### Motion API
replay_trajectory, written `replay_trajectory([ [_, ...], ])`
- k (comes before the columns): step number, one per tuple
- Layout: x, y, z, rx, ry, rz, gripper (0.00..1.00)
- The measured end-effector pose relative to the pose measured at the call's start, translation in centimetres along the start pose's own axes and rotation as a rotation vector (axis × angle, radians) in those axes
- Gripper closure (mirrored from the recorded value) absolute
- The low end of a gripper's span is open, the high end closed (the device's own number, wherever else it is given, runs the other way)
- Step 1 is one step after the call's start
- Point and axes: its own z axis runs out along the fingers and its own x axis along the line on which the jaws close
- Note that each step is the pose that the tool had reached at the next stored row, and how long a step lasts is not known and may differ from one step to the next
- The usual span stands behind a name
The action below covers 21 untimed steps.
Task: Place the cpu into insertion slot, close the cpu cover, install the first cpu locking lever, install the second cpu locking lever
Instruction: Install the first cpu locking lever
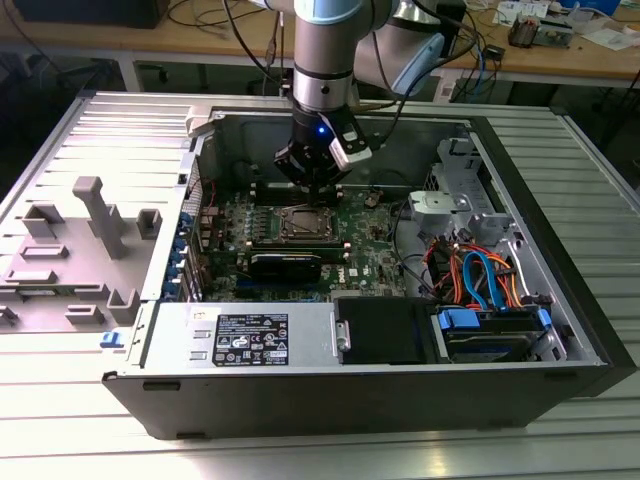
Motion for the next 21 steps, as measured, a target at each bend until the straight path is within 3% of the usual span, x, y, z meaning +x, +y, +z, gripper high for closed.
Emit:
replay_trajectory([
  [15, -0.01, 0.0, 0.08, 0.0, 0.0, 0.0, 0.89],
  [21, -0.49, 0.0, 0.07, 0.0, -0.0001, 0.0, 0.89],
])
